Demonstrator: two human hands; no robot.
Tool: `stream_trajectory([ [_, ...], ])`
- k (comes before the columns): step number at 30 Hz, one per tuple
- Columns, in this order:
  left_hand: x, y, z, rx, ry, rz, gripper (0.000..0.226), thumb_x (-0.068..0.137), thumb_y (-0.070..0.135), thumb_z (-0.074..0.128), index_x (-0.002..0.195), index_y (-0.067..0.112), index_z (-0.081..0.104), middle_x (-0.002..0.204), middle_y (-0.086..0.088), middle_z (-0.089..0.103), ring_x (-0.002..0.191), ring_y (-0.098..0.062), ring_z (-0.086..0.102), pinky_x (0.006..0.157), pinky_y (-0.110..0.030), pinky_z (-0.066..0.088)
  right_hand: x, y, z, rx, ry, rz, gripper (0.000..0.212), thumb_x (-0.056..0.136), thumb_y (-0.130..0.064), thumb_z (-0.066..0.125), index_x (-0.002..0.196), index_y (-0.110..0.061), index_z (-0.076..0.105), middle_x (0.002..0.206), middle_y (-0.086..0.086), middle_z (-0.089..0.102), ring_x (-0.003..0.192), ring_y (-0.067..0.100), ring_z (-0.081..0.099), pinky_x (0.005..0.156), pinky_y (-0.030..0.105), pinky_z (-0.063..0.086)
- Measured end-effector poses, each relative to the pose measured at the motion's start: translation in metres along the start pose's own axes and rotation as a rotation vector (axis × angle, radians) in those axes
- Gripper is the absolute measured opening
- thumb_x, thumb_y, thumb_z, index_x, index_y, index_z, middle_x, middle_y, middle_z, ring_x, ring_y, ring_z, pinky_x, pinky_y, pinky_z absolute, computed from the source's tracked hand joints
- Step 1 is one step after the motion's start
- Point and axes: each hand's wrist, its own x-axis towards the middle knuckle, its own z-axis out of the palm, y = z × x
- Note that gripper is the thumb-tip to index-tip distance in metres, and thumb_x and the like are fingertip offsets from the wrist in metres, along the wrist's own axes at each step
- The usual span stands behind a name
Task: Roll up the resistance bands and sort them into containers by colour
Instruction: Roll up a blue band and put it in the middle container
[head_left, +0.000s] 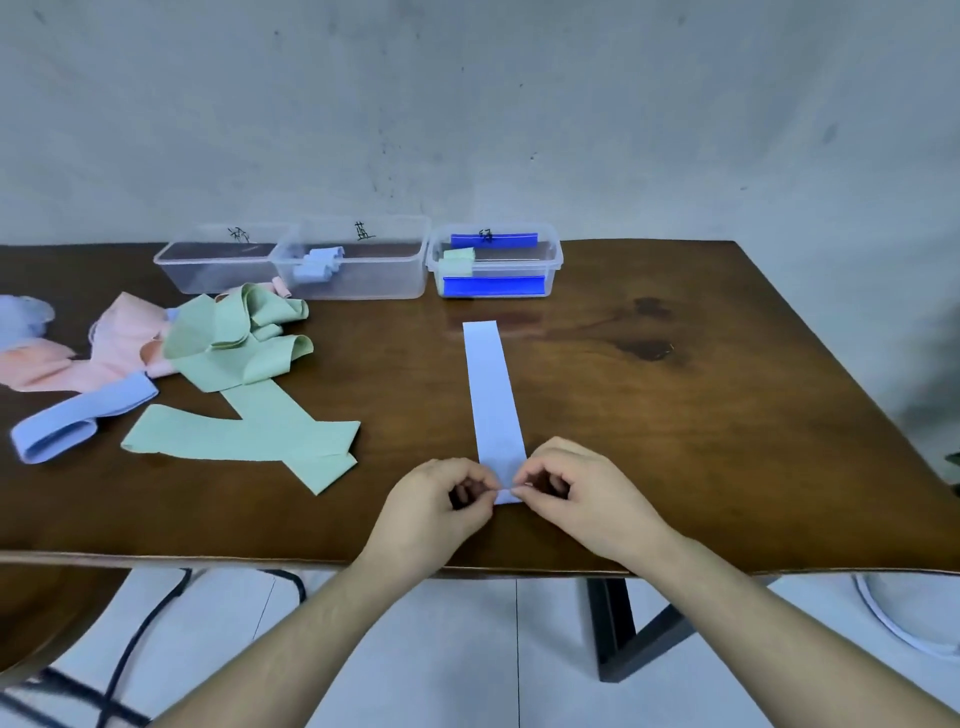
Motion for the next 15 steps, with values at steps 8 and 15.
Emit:
stream_trajectory([
  [8, -0.0023, 0.0014, 0.0061, 0.102, 0.062, 0.051, 0.013, 0.086, 0.019, 0.072, 0.092, 0.030, 0.074, 0.085, 0.016, 0.058, 0.081, -0.010, 0.058, 0.070, -0.020, 0.049, 0.0037, 0.0004, 0.0013, -0.138, -0.032, -0.010, 0.009, 0.096, -0.031, 0.064, 0.099, -0.029, 0.073, 0.095, -0.021, 0.052, 0.090, -0.002, 0.055, 0.071, 0.009, 0.039],
  [15, -0.0042, -0.0033, 0.0102, 0.167, 0.082, 0.112, 0.019, 0.082, 0.028, 0.079, 0.101, 0.024, 0.076, 0.089, 0.019, 0.052, 0.070, -0.006, 0.052, 0.067, -0.013, 0.042, 0.0044, 0.0006, 0.0023, -0.182, -0.029, -0.010, 0.014, 0.098, -0.032, 0.060, 0.105, -0.028, 0.071, 0.098, -0.021, 0.051, 0.091, -0.007, 0.052, 0.072, 0.007, 0.040],
])
